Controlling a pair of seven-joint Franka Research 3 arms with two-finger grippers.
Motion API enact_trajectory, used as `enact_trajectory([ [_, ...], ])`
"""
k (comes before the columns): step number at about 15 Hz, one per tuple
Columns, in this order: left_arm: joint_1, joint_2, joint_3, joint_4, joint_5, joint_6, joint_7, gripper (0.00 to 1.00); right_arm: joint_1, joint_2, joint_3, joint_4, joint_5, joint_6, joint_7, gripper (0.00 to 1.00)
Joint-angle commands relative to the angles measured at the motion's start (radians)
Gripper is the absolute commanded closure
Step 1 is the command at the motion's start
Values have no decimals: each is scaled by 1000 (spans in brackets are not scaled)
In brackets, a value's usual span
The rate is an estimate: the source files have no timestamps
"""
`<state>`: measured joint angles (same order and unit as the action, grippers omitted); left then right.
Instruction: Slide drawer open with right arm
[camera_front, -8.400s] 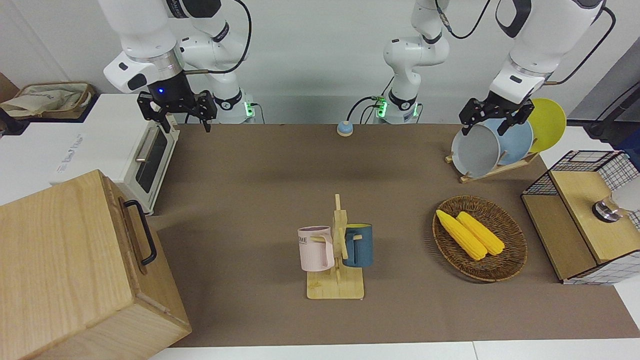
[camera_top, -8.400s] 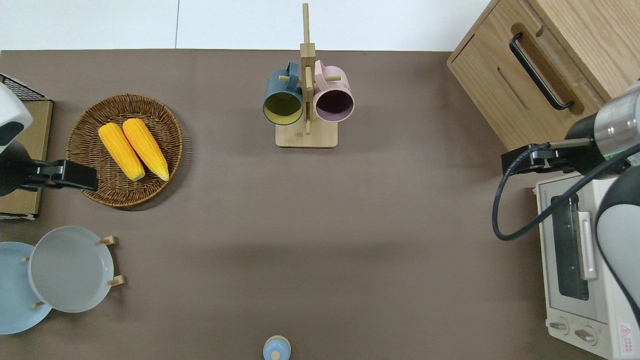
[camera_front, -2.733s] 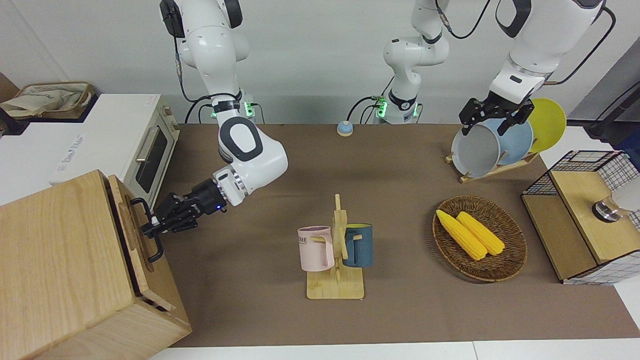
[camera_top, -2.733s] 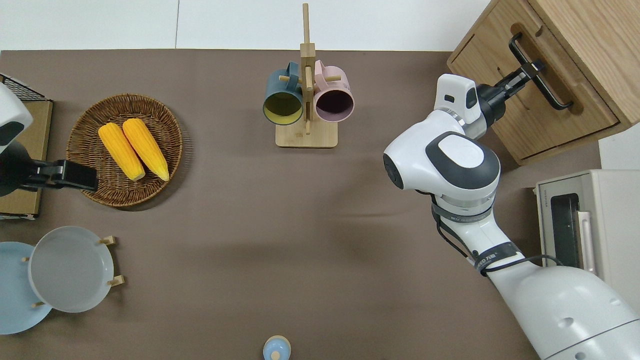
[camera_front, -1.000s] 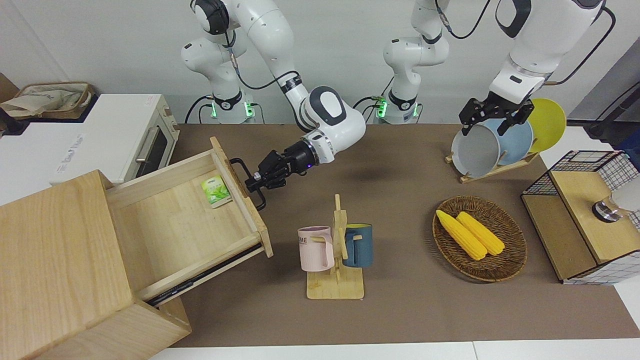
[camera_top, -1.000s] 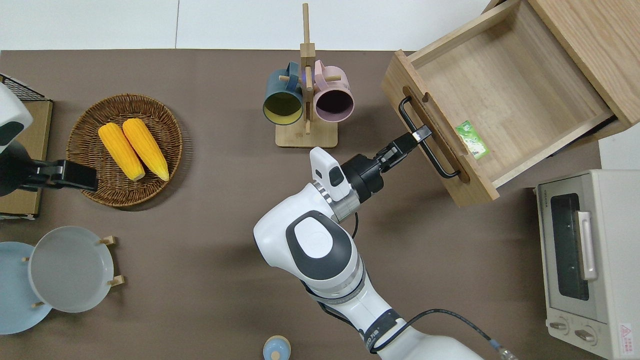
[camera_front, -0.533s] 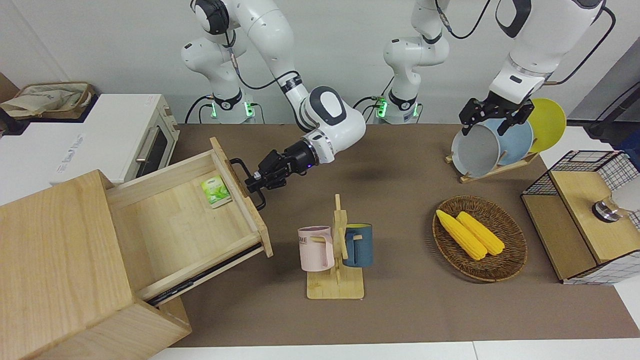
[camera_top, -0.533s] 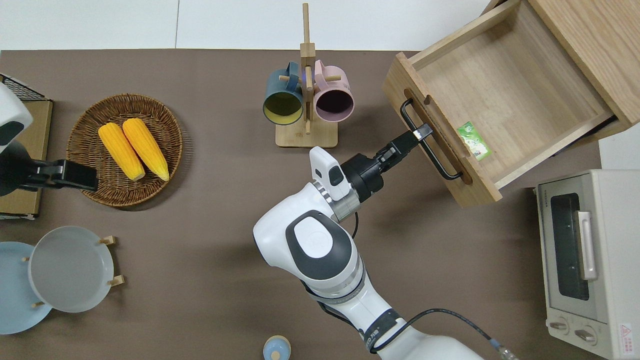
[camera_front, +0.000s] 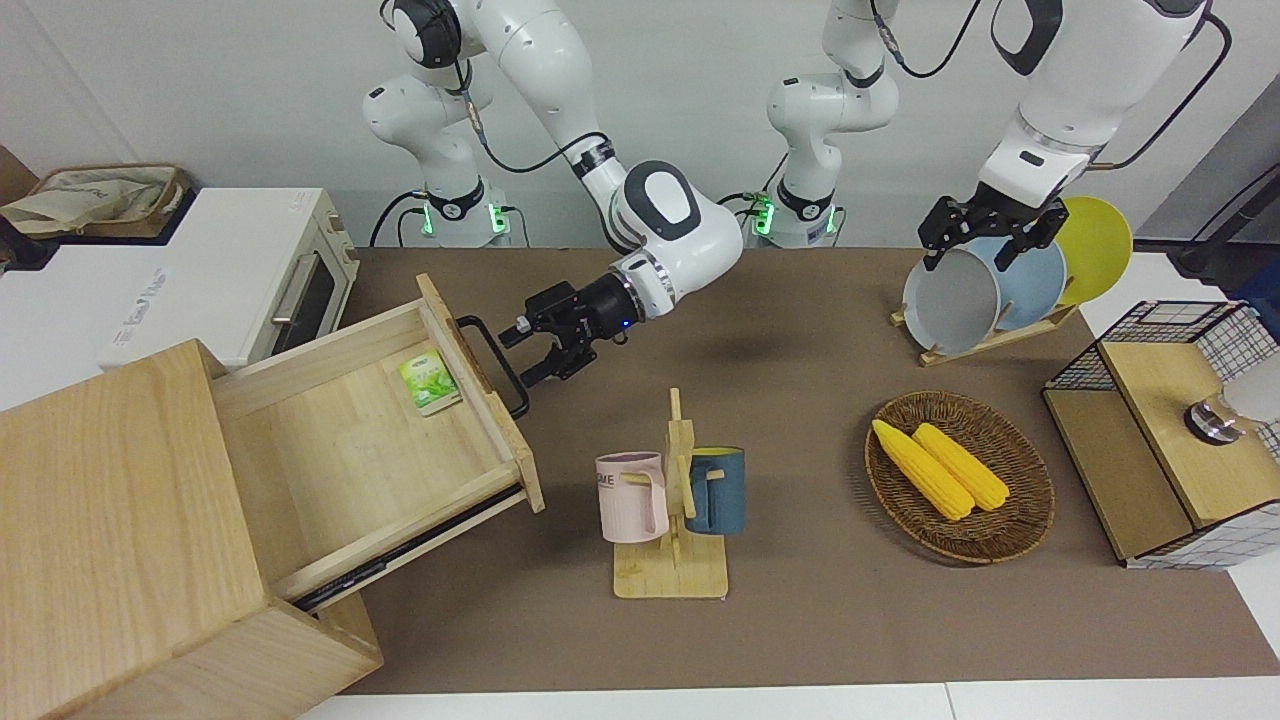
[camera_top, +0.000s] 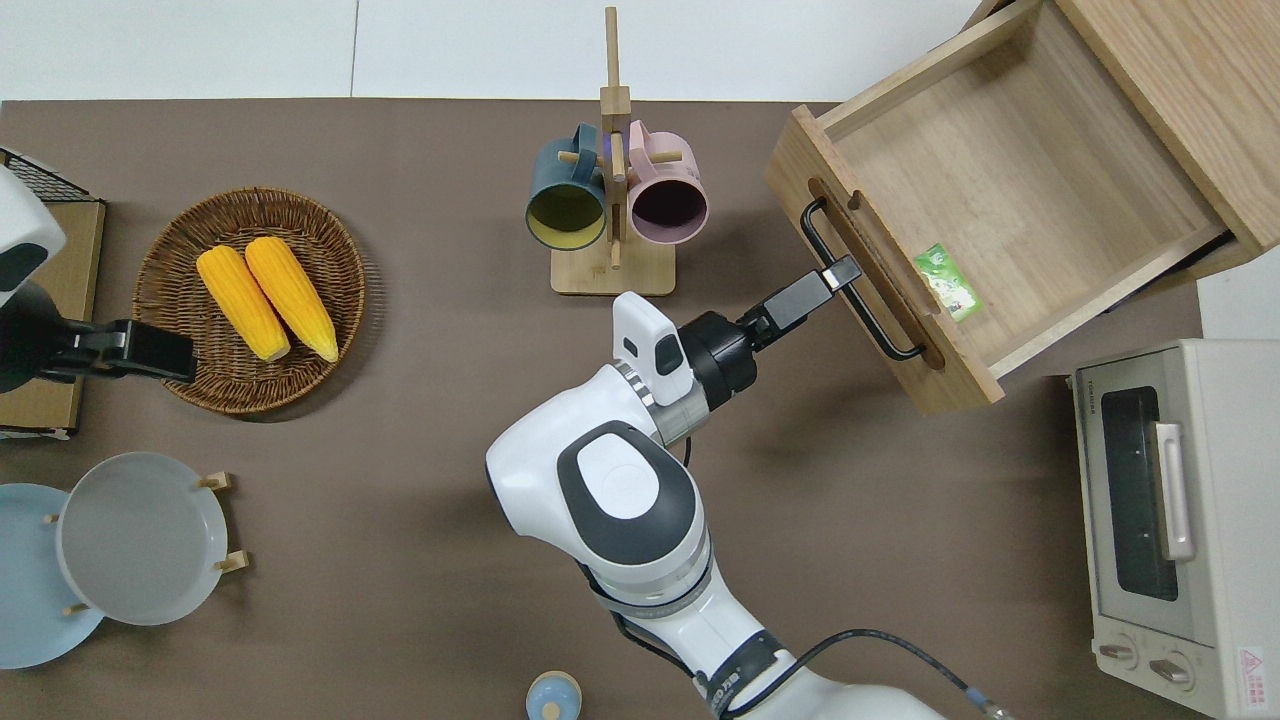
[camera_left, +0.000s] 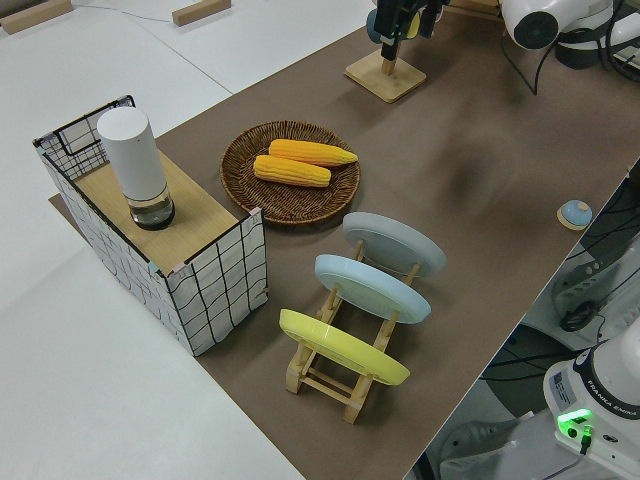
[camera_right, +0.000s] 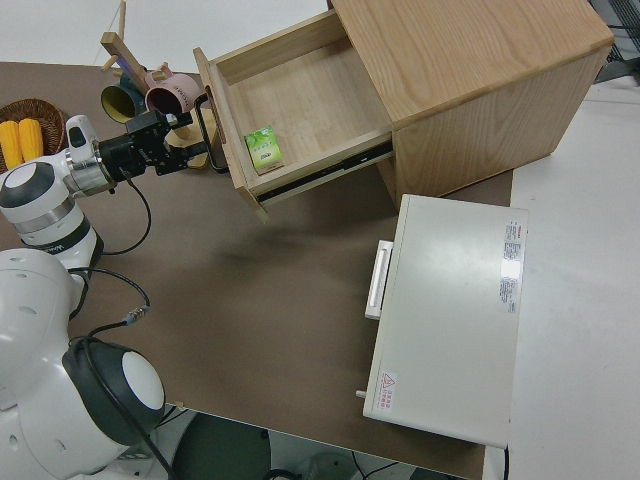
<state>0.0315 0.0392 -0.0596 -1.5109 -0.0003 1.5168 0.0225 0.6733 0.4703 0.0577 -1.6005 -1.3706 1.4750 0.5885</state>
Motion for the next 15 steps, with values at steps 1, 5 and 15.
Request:
enact_trajectory([
  [1,4,11,-6,24,17,-20,10,7,40,-19,-9,86,175,-15,22,15],
  [5,4,11,-6,26,17,-20,10,7,32,-82,-9,140,352,-12,11,15],
  [15,4,11,-6,26,17,-20,10,7,-151,-297,2,178,787,-2,-160,15],
])
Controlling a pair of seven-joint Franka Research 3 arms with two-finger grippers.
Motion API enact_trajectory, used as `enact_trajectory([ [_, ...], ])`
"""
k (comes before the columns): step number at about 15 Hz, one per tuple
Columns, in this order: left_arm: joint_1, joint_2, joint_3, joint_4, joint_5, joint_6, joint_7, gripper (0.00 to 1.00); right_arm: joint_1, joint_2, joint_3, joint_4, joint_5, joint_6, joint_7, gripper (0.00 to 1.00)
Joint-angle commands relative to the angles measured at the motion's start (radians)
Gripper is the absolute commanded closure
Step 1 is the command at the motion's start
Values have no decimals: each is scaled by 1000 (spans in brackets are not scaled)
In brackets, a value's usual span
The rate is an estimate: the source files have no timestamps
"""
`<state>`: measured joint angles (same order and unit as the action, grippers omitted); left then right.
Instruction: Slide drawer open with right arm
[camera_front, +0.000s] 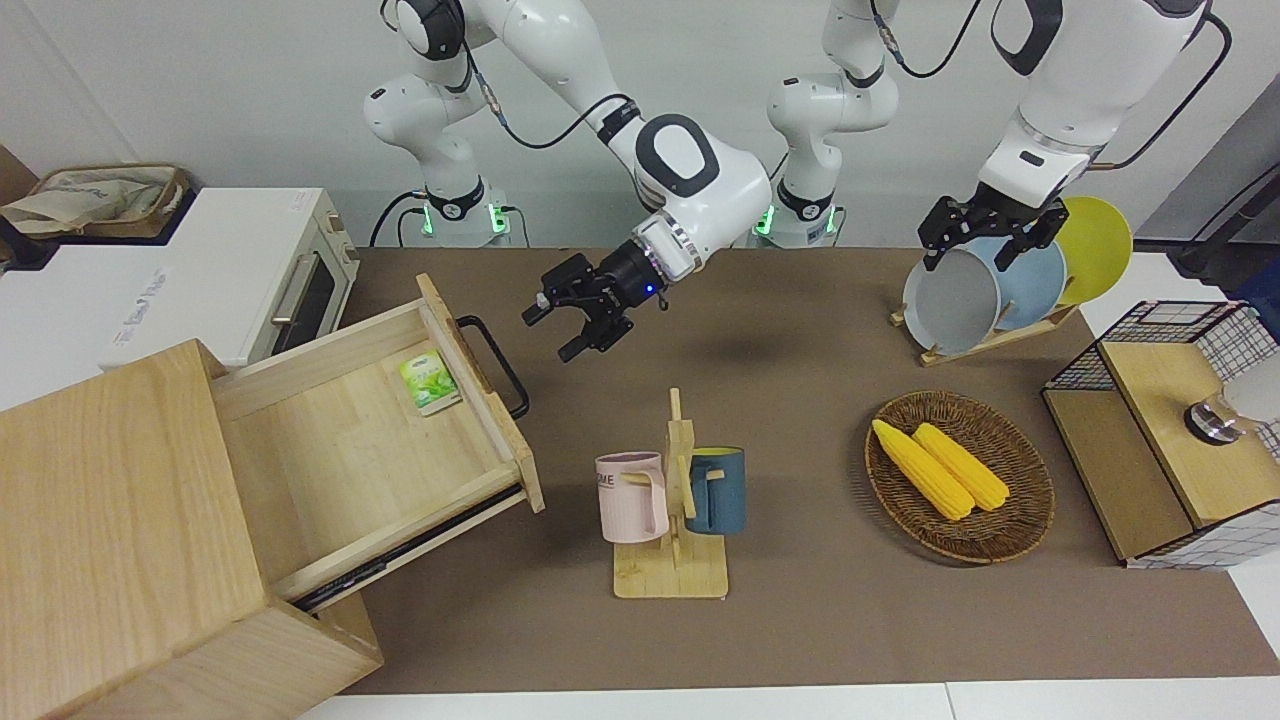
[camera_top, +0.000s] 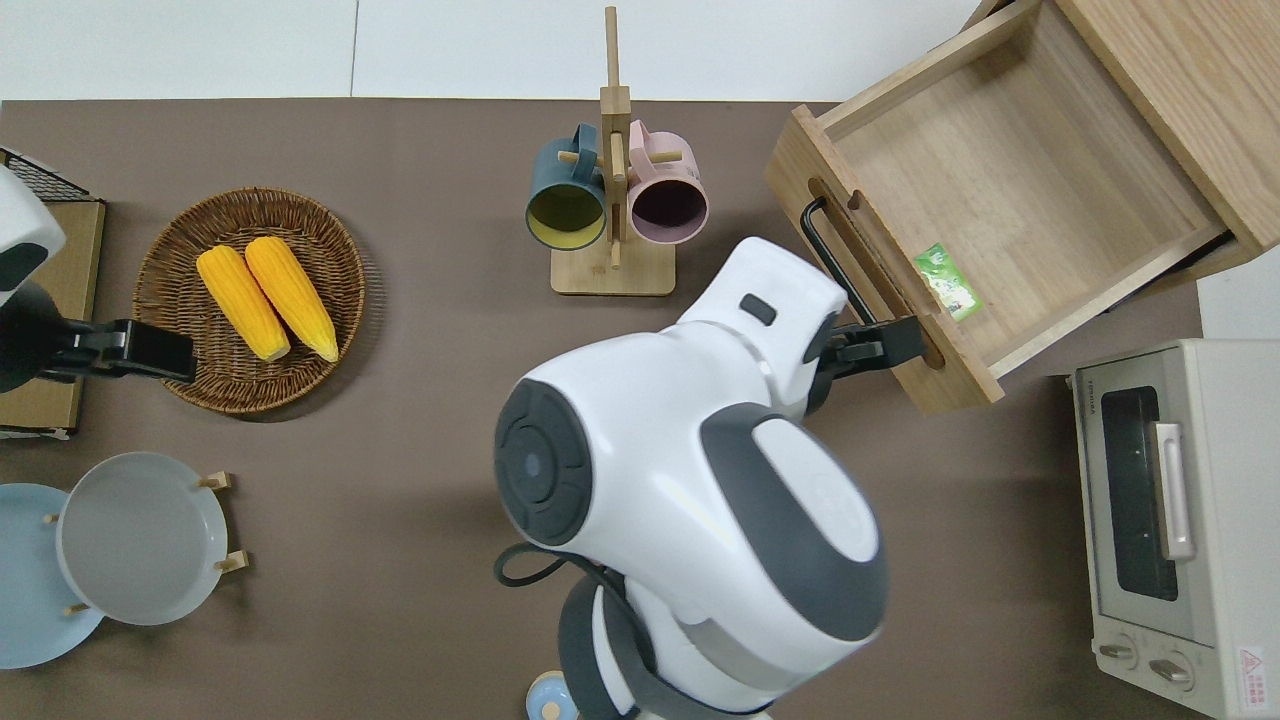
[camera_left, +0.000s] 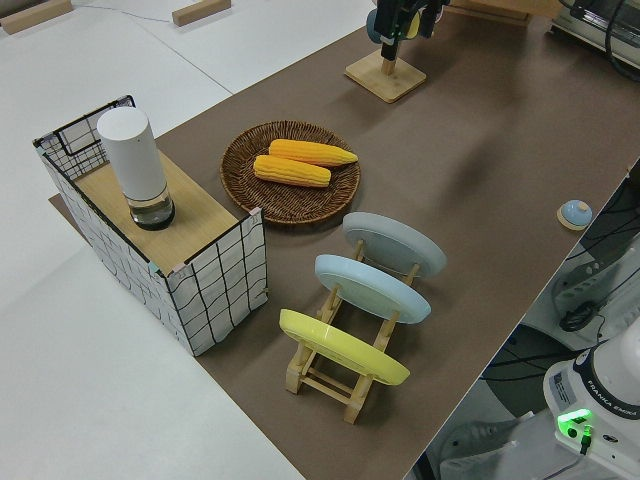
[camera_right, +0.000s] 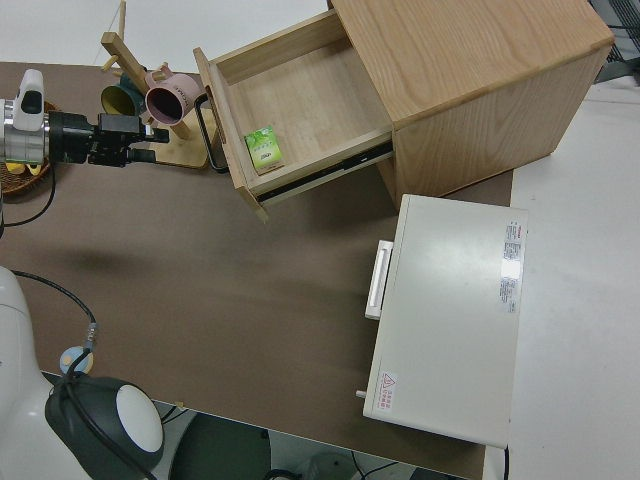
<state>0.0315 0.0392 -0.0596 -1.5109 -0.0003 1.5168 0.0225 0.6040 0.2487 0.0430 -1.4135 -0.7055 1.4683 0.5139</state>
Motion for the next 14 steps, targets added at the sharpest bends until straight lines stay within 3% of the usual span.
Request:
enact_trajectory([
  [1,4,11,-6,26,17,-20,10,7,-114,-103,17,-8,168,4,-112,15],
  [7,4,11,-6,24,17,-20,10,7,-329,-207,18,-13,441,6,-257,15],
  [11,4,11,-6,26,17,-20,10,7,-495,-220,20,-13,641,13,-365,15],
  [14,4,11,-6,24,17,-20,10,7,-567,-216,21,-21,690,63,-449,15],
])
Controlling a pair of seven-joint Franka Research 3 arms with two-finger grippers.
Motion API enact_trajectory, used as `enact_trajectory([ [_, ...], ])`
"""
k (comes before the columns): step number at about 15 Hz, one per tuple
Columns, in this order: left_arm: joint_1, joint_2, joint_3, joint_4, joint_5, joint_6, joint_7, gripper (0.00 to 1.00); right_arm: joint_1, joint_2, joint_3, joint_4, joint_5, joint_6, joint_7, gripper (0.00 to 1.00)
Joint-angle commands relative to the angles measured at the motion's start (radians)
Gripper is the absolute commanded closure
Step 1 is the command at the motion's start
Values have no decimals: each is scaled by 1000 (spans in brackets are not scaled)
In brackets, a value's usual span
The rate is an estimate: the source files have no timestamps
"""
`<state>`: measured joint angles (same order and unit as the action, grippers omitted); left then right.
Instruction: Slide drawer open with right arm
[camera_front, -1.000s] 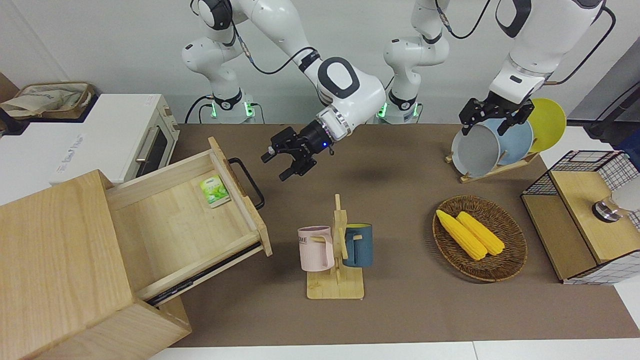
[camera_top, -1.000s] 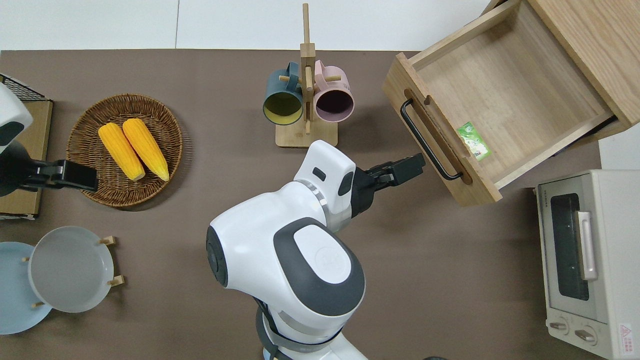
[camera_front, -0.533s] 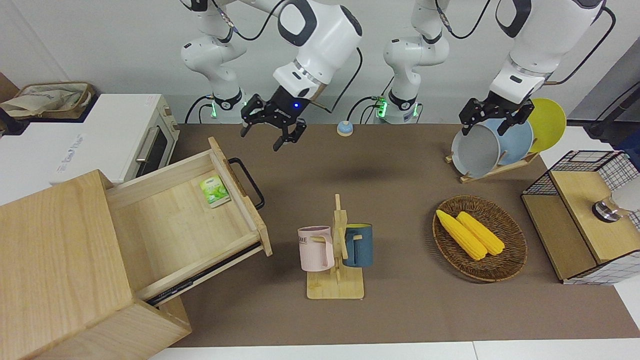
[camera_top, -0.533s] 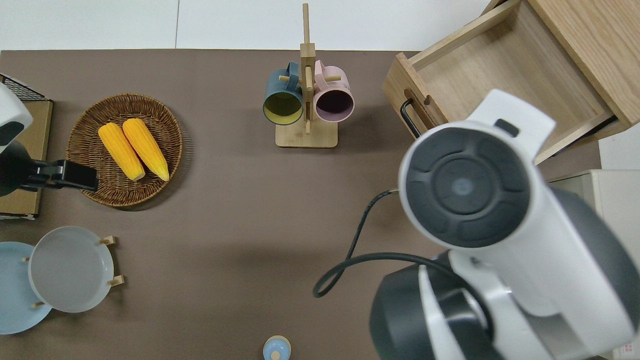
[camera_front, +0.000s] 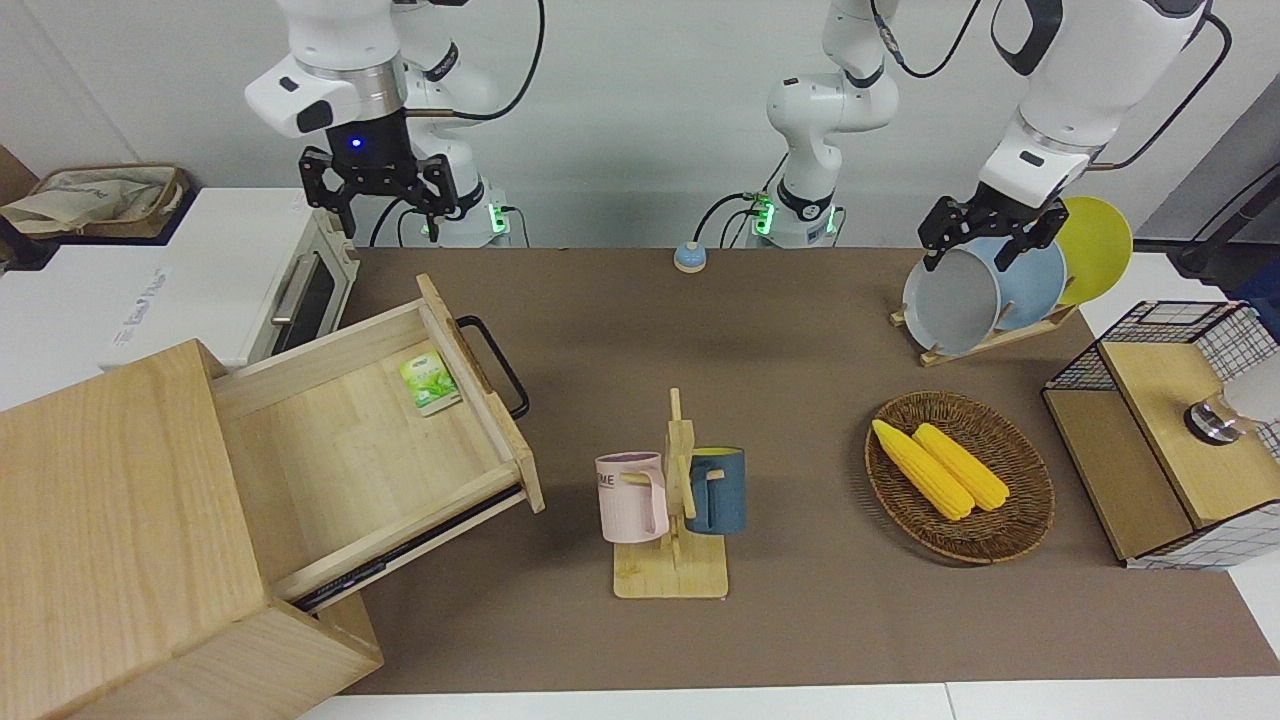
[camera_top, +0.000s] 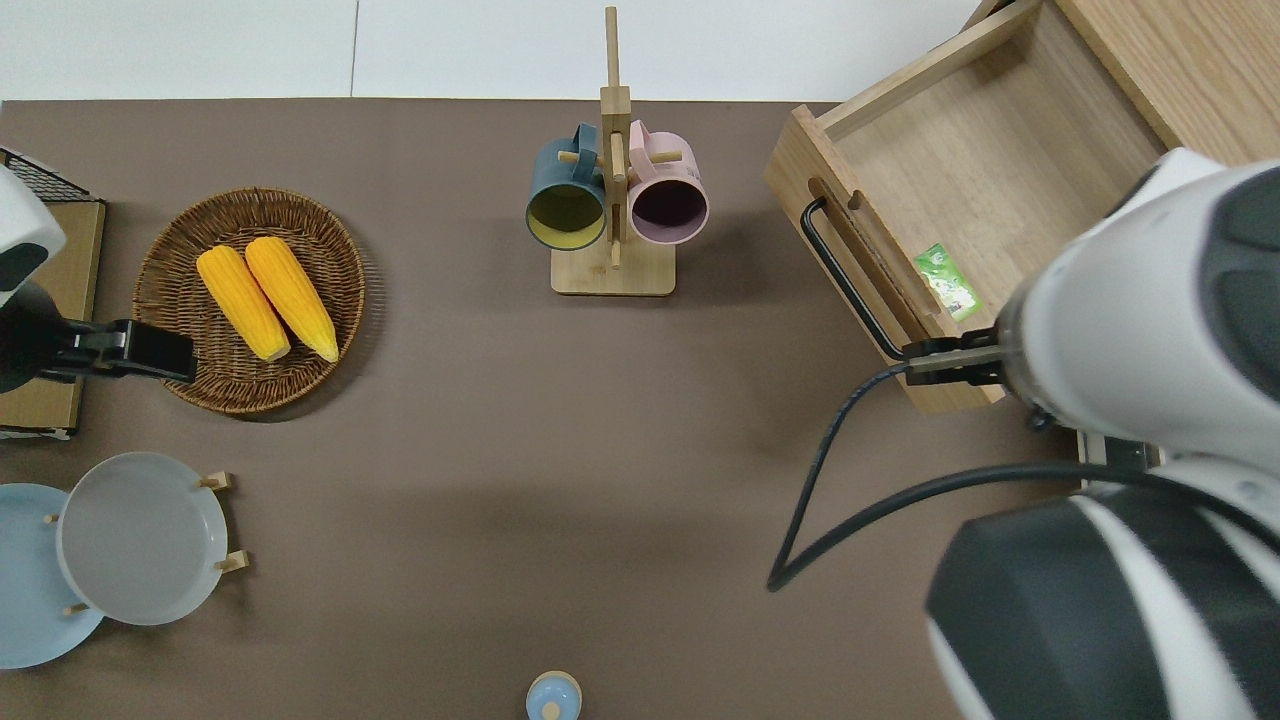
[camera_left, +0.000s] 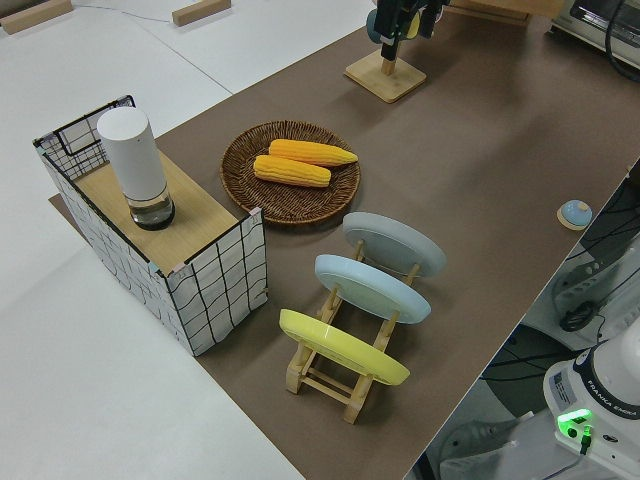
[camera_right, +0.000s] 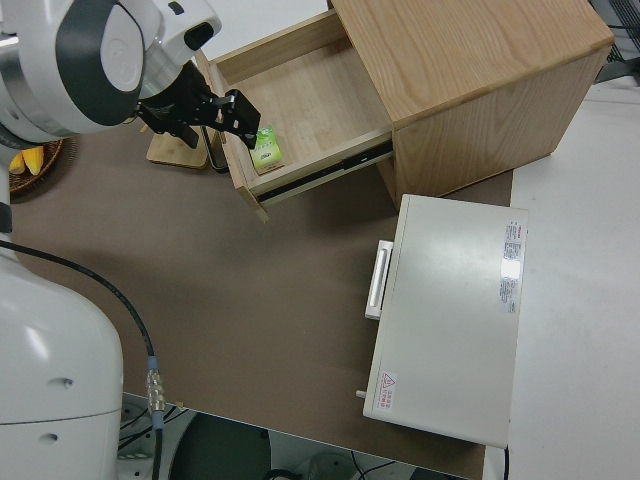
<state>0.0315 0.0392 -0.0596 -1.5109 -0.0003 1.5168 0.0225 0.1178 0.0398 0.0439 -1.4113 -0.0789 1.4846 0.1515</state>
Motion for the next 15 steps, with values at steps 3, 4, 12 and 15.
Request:
enact_trajectory([
  [3,4,11,-6,26,17,-20,10,7,-109,3,24,-43,79,75,-102,15],
  [4,4,11,-6,26,17,-18,10,7,-124,3,37,-55,82,92,-104,15],
  [12,4,11,-6,26,17,-20,10,7,-181,57,94,-51,105,115,-92,13],
  [15,4,11,-6,26,17,-20,10,7,-178,57,94,-51,103,117,-89,15],
])
